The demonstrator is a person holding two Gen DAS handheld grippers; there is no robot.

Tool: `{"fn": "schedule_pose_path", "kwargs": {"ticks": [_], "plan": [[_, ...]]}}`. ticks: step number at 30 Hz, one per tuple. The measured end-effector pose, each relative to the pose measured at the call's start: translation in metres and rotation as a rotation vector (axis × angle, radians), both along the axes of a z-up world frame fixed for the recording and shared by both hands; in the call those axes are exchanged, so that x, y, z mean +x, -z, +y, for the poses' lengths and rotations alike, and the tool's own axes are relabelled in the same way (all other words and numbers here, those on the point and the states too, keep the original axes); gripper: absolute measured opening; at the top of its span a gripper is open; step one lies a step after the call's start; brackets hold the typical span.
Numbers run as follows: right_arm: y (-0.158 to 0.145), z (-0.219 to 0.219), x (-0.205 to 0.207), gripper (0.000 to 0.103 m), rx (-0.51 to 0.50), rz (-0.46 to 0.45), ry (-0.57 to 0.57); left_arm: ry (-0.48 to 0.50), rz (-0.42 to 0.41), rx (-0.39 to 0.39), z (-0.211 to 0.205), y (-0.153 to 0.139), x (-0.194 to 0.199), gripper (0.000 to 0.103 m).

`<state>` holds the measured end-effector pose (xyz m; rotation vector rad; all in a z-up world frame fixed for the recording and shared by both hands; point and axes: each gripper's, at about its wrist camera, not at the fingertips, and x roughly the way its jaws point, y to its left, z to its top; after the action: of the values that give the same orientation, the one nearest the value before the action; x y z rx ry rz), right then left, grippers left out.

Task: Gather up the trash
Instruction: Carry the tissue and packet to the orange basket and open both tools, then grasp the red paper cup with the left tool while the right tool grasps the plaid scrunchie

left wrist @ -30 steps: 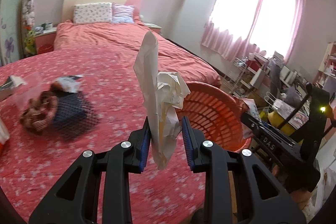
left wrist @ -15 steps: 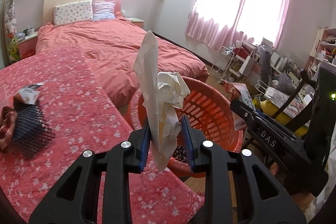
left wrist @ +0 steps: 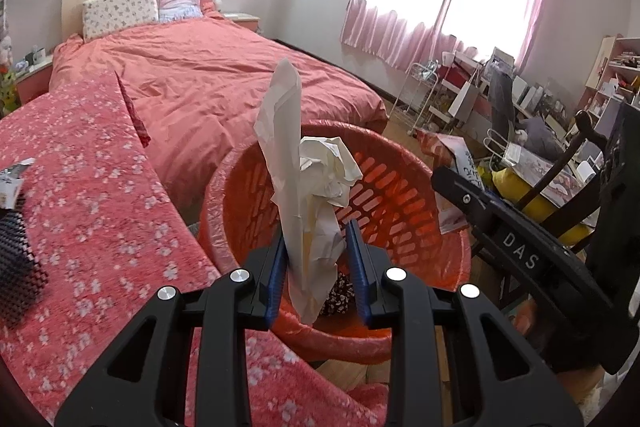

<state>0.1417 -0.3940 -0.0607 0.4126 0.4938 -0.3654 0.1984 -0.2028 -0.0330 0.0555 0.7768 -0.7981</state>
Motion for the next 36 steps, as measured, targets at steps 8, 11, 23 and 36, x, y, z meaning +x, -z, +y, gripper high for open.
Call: {"fn": "schedule_pose_path", "kwargs": {"ticks": [8,11,23,36], "plan": [[0.01,-0.012,0.012,0.038,0.038,0.005,0.008,-0.018,0.046,0.039,-0.005,0.014,0.011,0.049],[0.014,-0.015,0.011,0.039,0.05,0.015,0.022,-0.034,0.06,0.047,-0.003,0.016,0.014,0.051],[-0.003,0.003,-0.006,0.051,-0.016,0.03,0.033,-0.154,-0.027,0.093,0.053,-0.008,0.007,0.054],[-0.037,0.105,0.0,0.052,-0.084,0.027,-0.158,-0.354,-0.063,0.138,0.161,-0.023,-0.006,0.056]]}}
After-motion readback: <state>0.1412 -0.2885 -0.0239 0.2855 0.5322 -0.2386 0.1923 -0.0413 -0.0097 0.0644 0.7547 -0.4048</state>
